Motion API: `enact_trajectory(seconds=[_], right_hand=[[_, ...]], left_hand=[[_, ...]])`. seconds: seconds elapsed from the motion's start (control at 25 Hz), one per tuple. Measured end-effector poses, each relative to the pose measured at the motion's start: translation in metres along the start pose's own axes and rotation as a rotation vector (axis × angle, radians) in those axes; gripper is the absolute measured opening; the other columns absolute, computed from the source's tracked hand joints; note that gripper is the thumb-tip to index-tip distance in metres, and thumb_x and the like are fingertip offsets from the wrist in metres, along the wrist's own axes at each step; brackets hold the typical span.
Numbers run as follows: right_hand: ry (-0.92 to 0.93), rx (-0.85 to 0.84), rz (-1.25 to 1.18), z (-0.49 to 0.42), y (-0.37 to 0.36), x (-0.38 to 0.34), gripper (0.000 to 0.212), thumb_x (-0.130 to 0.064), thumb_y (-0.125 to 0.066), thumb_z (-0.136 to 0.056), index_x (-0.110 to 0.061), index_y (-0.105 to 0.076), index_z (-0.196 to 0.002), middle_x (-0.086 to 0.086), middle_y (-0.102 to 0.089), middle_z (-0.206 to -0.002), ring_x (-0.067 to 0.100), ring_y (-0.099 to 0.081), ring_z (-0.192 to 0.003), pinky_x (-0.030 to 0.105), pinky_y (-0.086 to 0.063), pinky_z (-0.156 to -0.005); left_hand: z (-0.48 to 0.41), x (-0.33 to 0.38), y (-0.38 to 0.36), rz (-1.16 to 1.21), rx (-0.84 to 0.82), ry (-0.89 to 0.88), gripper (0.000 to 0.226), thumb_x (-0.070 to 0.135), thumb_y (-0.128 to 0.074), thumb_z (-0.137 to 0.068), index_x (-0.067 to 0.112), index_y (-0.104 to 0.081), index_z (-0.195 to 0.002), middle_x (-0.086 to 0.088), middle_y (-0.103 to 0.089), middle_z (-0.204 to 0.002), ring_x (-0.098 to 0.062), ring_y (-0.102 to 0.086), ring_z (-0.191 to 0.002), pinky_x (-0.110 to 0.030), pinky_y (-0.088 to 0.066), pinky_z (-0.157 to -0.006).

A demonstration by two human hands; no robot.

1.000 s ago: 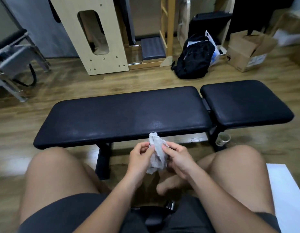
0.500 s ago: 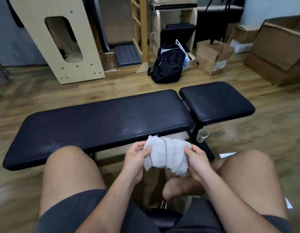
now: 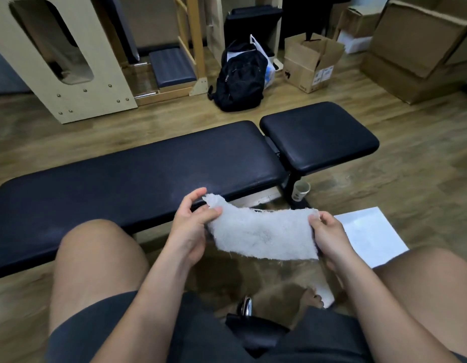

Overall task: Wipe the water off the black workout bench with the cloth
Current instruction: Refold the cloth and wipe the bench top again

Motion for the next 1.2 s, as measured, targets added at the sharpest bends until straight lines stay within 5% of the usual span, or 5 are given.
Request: enact_trajectory(seconds=[0.36,0.68,0.8,0.92,1.2], right_hand=[[0.434,-0.737,0.024,0.099,-0.074,-0.085,0.059,0.011,-0.066,-0.076,-0.027,-0.060,-0.121,-0.013,-0.068,-0.114,0.002,-0.063,-0.106,0.026,-0.052,-0.090],[0.296,-0.656,-0.434,0.136,-0.056,-0.144,0.016,-0.016,-0.065,-0.082,-0.014,-0.067,-0.097,0.001,-0.071,-0.089,0.016,-0.068,-0.086,0.036,-0.055,-0.078],[0.129,-0.671,-0.586,0.128,-0.050,-0.149,0.024,-0.006,-0.065,-0.083,-0.008,-0.063,-0.107,0.008,-0.073,-0.093,0.022,-0.070,-0.084,0.036,-0.059,-0.072],[0.049,-0.624,-0.568,0.118,-0.039,-0.141,0.029,0.003,-0.057,-0.088,-0.006,-0.059,-0.115,0.011,-0.072,-0.096,0.023,-0.070,-0.084,0.035,-0.059,-0.071],[-0.127,-0.484,-0.590,0.089,-0.028,-0.103,0.035,-0.002,-0.059,-0.090,0.006,-0.055,-0.124,0.021,-0.070,-0.108,0.032,-0.070,-0.093,0.041,-0.058,-0.076]], left_hand=[[0.040,0.020,-0.144,-0.712,-0.670,-0.047,0.045,-0.007,-0.073,-0.079,0.017,-0.060,-0.116,-0.010,-0.072,-0.087,-0.010,-0.064,-0.069,-0.016,-0.047,-0.055],[0.021,0.031,-0.087,-0.088,-0.449,0.204,0.068,0.064,-0.061,-0.080,0.013,-0.064,-0.124,-0.010,-0.074,-0.108,-0.028,-0.071,-0.101,-0.042,-0.056,-0.082],[0.042,-0.022,-0.094,-0.042,-0.435,0.336,0.049,0.047,-0.043,-0.093,0.016,-0.080,-0.093,-0.012,-0.073,-0.103,-0.021,-0.071,-0.086,-0.033,-0.054,-0.071],[0.049,-0.024,-0.107,0.152,-0.524,0.366,0.063,0.060,-0.048,-0.088,0.010,-0.071,-0.118,-0.017,-0.067,-0.124,-0.030,-0.066,-0.112,-0.045,-0.049,-0.095],[0.026,0.009,-0.095,-0.199,-0.416,-0.064,0.017,0.019,-0.071,-0.079,0.007,-0.078,-0.089,-0.016,-0.075,-0.095,-0.029,-0.070,-0.092,-0.042,-0.055,-0.087]])
Point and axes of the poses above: each hand's wrist, its own z-axis away from the middle knuckle, its own y-axis out of the back of the hand, x = y × z, the point moved 10 cm from there along -z, towards the middle knuckle
